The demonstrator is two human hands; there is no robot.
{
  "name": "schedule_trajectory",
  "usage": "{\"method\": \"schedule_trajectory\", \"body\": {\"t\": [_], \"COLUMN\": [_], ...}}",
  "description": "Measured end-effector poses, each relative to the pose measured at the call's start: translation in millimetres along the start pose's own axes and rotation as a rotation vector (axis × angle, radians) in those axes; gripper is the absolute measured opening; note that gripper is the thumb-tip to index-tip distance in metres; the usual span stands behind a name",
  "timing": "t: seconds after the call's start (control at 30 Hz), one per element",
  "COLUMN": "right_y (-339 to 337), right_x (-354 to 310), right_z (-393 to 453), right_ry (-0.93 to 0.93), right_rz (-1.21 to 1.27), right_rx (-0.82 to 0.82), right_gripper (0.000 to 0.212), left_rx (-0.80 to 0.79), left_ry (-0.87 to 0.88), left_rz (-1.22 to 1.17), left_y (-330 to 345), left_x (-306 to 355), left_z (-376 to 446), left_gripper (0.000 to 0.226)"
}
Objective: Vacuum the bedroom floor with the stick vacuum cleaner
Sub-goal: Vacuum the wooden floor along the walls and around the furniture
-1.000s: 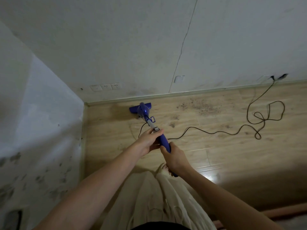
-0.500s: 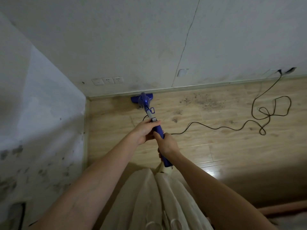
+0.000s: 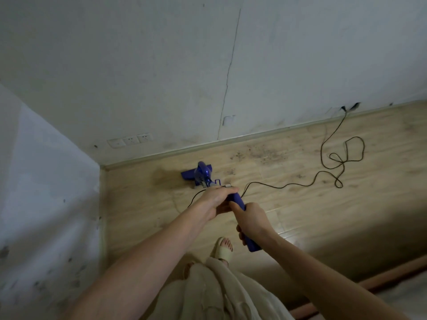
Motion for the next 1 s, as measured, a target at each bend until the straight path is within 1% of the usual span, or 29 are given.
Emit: {"method": "schedule_trajectory", "body": {"t": [0.17, 0.27, 0.37, 0.5, 0.63, 0.73, 0.83, 1.0], "right_y": [-9, -12, -14, -22, -48, -73, -95, -112], "right_x": [12, 6, -9, -29, -52, -69, -84, -90], "right_z": [-5, -1, 10, 36, 70, 94, 118, 131], "right_ry": [0.033, 0.041, 0.032, 0.022, -0.023, -0.058, -0.06, -0.087], "right_rz": [0.013, 0.047, 0.074, 0.018, -0.029, -0.044, -0.036, 0.023], "right_rx": [0.037, 0.046, 0.037, 0.023, -0.012, -0.06, -0.118, -0.223], "right_gripper": [0.031, 0.03, 0.03, 0.03, 0.029, 0.028, 0.03, 0.024], "left_rx": [-0.042, -0.046, -0.011, 0.041, 0.077, 0.101, 0.133, 0.13], "left_ry": [-0.021, -0.012, -0.007, 0.016, 0.018, 0.012, 0.011, 0.008], "left_rz": [0.058, 0.083, 0.079, 0.059, 0.029, -0.007, -0.03, -0.048], "left_y": [17, 21, 19, 21, 36, 54, 68, 78], "left_x": [0, 8, 20, 36, 60, 80, 93, 101], "left_z": [-6, -2, 7, 31, 58, 79, 99, 110], "left_gripper": [0.016, 0.016, 0.015, 0.019, 0.016, 0.025, 0.04, 0.039]}}
Point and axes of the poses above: each hand's wrist, its own z-axis towards the middle knuckle, its own y-axis out of the palm, x = y × z, the point moved 3 cm from there along z, towards the middle knuckle, and after that the axes turned 10 degrees about y, right-handed, at the moved point
